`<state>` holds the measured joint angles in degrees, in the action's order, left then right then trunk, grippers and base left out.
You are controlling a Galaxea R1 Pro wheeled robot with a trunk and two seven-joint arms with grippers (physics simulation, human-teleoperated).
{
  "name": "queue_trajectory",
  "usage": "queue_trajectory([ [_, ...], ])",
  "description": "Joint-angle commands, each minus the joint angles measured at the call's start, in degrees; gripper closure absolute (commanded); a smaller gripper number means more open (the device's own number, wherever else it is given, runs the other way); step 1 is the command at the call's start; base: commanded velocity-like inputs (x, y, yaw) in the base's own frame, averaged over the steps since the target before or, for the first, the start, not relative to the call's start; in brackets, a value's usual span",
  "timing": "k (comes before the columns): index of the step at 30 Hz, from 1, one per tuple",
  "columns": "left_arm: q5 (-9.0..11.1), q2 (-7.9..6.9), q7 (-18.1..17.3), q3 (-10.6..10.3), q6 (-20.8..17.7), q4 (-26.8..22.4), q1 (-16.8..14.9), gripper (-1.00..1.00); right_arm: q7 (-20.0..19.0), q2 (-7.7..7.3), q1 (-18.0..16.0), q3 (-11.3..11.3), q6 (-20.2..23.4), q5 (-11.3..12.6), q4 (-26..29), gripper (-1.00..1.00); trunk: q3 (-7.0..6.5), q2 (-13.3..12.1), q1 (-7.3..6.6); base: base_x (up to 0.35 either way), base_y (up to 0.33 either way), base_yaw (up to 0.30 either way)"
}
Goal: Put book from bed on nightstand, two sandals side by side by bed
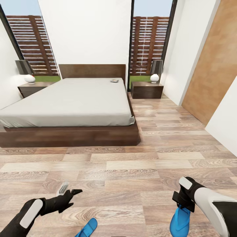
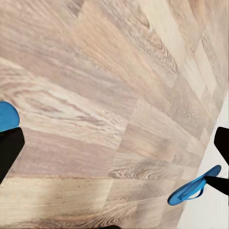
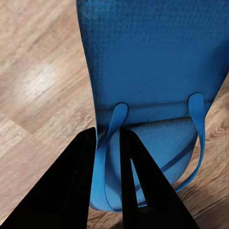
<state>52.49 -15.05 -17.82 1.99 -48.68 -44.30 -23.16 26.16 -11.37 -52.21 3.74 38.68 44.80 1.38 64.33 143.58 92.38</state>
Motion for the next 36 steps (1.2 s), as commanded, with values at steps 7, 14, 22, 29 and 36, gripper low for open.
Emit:
queue_trajectory([
  [7,-12.53,0.31,-0.22,-0.36,-1.3,2.27,-7.99,-1.0,0.01,-0.17,0.0,0.3,0.17,0.85,0.16,1.0,0.06,0.02,-0.01,0.0,0.0,0.0],
  [14,-28.8,0.69,-0.68,-8.21,-2.1,3.87,-12.66,-1.0,-0.02,-0.48,0.0,0.28,0.16,0.84,0.19,1.0,0.06,0.02,-0.01,0.0,0.0,0.0],
  [22,-40.25,0.82,-0.98,-19.8,-1.81,4.41,-13.79,-1.0,-0.17,-0.49,0.01,0.38,0.23,0.74,0.2,1.0,0.06,0.02,-0.01,0.0,0.0,0.0],
  [29,-42.58,0.07,-5.41,-36.21,-0.94,4.5,-13.91,-1.0,-0.24,-0.57,0.0,0.27,0.42,0.88,0.13,1.0,0.06,0.02,-0.01,0.0,0.0,0.0],
  [36,-43.45,-1.54,-10.71,-47.07,2.72,4.64,-13.93,-1.0,-0.53,-0.58,0.0,0.26,0.49,0.92,0.11,1.0,0.06,0.02,-0.01,0.0,0.0,0.0],
])
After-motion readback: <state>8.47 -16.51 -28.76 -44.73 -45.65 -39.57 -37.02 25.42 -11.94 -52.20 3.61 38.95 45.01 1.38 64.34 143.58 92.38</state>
